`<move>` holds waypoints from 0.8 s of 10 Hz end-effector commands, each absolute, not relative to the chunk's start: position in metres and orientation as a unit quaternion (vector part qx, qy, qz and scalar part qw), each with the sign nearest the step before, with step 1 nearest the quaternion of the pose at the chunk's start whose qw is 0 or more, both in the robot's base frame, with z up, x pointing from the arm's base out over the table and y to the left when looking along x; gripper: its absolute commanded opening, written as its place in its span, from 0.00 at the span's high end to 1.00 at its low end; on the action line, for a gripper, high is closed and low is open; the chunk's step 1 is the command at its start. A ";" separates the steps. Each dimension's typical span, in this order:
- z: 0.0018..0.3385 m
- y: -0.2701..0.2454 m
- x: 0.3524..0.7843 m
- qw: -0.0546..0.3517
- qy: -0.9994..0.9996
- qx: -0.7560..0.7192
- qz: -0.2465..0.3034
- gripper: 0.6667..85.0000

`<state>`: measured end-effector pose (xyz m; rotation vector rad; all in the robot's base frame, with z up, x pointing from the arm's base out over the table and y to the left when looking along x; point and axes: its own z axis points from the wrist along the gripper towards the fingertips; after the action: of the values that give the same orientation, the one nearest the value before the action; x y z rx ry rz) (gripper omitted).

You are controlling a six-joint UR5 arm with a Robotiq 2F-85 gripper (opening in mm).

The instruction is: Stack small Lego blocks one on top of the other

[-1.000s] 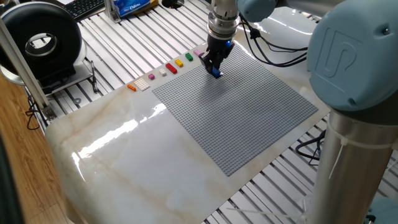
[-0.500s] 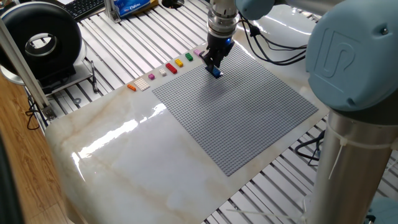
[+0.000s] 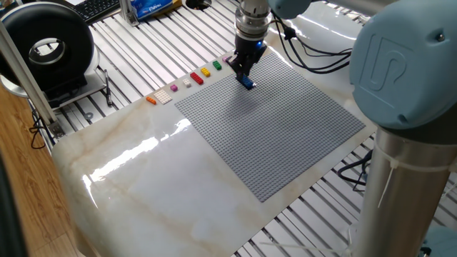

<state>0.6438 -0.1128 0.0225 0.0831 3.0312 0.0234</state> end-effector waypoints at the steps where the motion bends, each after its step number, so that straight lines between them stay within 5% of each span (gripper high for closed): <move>1: 0.022 -0.099 0.656 0.068 0.996 0.046 0.024 0.75; 8: 0.018 -0.099 0.656 0.068 0.996 0.053 0.015 0.90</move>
<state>0.6548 -0.0993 0.0186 0.1438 3.0062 0.0346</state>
